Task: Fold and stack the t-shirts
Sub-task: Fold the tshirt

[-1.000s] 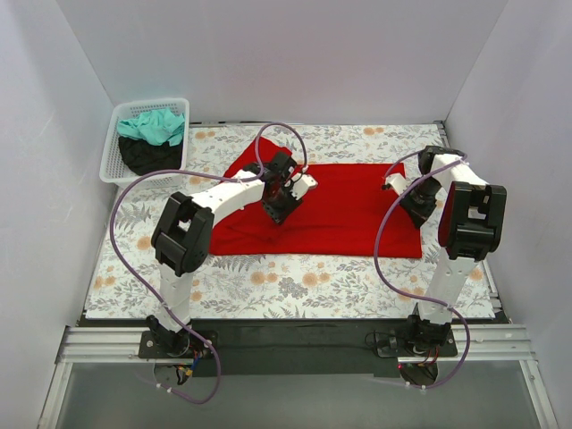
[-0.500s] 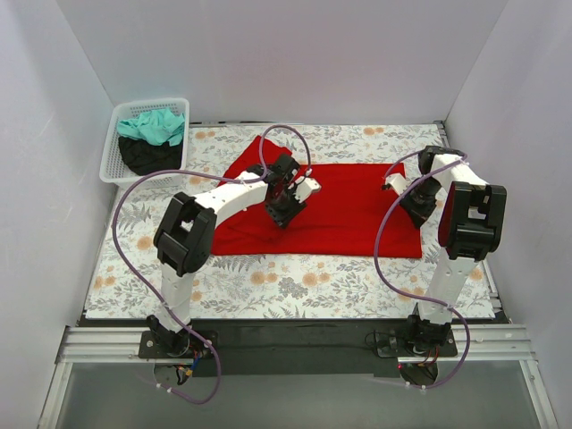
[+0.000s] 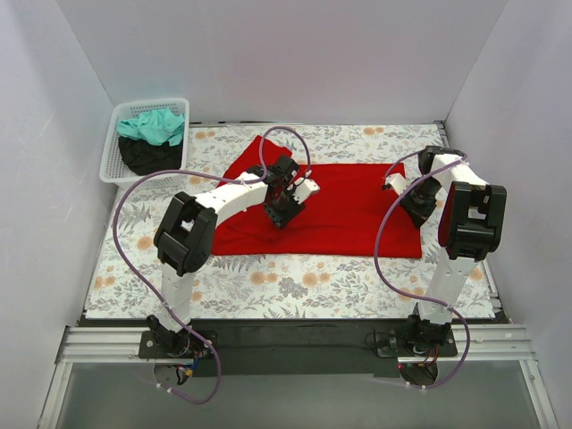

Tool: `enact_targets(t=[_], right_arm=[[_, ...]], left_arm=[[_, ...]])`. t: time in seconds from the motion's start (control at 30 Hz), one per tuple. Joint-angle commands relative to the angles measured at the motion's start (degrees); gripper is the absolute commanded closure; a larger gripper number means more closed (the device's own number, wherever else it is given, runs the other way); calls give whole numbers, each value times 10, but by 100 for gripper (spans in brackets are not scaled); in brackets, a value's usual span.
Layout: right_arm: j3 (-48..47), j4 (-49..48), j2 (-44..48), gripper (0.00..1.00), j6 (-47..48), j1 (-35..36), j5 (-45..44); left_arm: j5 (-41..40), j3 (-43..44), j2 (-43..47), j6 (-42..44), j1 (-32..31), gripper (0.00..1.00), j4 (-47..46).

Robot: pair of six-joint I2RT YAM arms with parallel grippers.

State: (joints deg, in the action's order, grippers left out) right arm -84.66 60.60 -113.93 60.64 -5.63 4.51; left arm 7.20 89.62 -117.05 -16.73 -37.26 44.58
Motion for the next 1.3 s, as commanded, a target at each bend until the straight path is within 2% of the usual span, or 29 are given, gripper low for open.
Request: enact_targets(t=[0.0, 0.2, 0.33, 0.37, 0.47, 0.57, 0.7, 1.27], right_arm=[[-21, 27, 20, 99, 34, -3, 4], [-20, 27, 20, 99, 34, -3, 4], [-20, 26, 19, 99, 33, -3, 5], [-21, 25, 18, 99, 33, -3, 5], [-21, 26, 17, 99, 33, -3, 4], [-21, 26, 15, 99, 33, -3, 3], [-21, 26, 13, 99, 33, -3, 3], [-53, 26, 6, 99, 33, -14, 8]], left_arm=[[24, 14, 13, -3, -3, 63, 1], [34, 7, 3, -8, -4, 63, 2], [19, 1, -9, -10, -4, 67, -4], [14, 1, -11, -10, -4, 73, -11], [-7, -1, -12, -12, -4, 84, -21], [-25, 6, -17, -11, -4, 89, -18], [-28, 8, -7, -10, -4, 100, -25], [-41, 42, 17, -8, -2, 100, -44]])
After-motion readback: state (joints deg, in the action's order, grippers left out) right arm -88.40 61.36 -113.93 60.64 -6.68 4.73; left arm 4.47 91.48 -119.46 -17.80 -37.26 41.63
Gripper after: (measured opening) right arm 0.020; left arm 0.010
